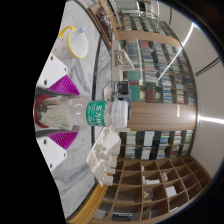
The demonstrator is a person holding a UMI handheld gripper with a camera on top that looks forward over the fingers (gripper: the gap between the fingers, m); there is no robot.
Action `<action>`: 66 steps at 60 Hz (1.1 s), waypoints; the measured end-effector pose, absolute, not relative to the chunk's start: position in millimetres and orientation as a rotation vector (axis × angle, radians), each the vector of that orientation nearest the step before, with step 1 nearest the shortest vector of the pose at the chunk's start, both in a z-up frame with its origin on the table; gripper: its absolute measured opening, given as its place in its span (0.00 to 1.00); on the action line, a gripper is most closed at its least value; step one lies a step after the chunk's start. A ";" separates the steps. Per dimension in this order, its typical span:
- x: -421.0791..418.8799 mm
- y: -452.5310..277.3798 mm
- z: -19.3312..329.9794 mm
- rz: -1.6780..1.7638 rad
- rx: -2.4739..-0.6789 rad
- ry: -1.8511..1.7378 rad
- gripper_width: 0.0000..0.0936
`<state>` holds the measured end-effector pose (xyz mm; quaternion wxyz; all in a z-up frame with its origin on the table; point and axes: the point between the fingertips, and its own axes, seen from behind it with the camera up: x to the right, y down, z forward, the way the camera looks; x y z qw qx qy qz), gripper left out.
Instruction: Pour water
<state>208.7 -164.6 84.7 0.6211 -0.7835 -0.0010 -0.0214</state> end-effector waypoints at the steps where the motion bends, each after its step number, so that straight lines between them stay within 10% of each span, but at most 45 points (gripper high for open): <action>1: 211.4 -169.3 89.1 -0.051 -1.806 -0.005 0.55; 11: 210.7 -179.3 87.6 -0.082 -1.887 0.008 0.93; 66: 151.1 -467.1 182.2 -0.107 -1.889 0.031 0.92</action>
